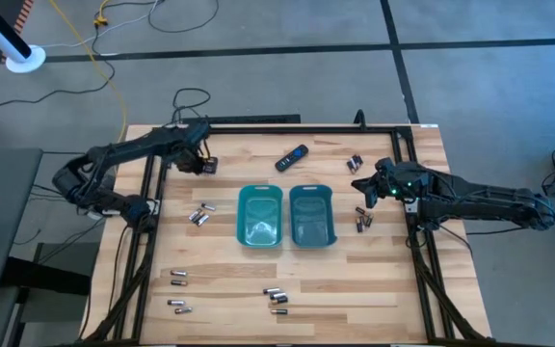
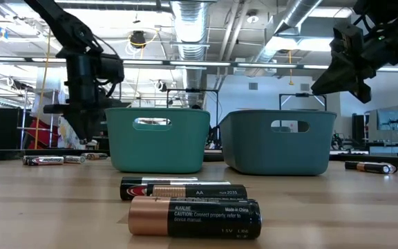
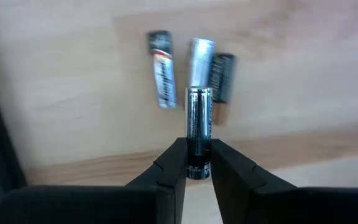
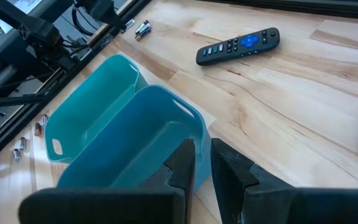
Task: Sort batteries
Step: Put the silver and black battery into the green bin
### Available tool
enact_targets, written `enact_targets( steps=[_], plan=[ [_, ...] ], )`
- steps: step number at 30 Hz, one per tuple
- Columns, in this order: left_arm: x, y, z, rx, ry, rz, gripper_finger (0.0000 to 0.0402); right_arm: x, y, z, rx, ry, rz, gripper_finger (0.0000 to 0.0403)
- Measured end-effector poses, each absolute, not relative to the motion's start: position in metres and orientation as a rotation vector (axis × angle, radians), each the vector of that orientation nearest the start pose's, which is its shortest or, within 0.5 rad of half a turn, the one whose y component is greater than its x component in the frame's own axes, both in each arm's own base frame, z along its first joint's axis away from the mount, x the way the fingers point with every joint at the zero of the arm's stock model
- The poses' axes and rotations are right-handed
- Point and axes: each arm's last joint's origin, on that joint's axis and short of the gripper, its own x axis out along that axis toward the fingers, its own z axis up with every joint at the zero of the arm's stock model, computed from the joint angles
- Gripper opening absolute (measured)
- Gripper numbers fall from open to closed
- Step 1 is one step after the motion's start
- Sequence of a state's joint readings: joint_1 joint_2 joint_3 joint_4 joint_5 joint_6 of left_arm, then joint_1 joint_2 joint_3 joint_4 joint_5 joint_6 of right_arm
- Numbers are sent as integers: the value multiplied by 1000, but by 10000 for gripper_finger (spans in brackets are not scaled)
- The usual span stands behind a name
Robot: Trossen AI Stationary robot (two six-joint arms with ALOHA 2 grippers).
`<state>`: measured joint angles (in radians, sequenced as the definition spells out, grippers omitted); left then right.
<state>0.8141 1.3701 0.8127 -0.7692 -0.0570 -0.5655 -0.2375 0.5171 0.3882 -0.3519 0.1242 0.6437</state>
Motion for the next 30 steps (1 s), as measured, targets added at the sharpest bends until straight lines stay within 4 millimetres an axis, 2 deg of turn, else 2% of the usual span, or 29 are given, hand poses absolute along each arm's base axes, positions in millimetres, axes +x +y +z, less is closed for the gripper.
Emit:
enact_targets(
  steps=[8,14,24,30],
  plan=[
    [187,142,193,-855,1051,960,62,122,-33,217,652,352,-498,71],
    [205,132,205,-822,1010,910,62,122,-33,217,652,353,-499,71],
    [222,135,242,-744,917,843,62,122,-33,217,652,353,-499,71],
    [238,127,266,-641,873,740,62,122,-33,217,653,353,-499,71]
  ],
)
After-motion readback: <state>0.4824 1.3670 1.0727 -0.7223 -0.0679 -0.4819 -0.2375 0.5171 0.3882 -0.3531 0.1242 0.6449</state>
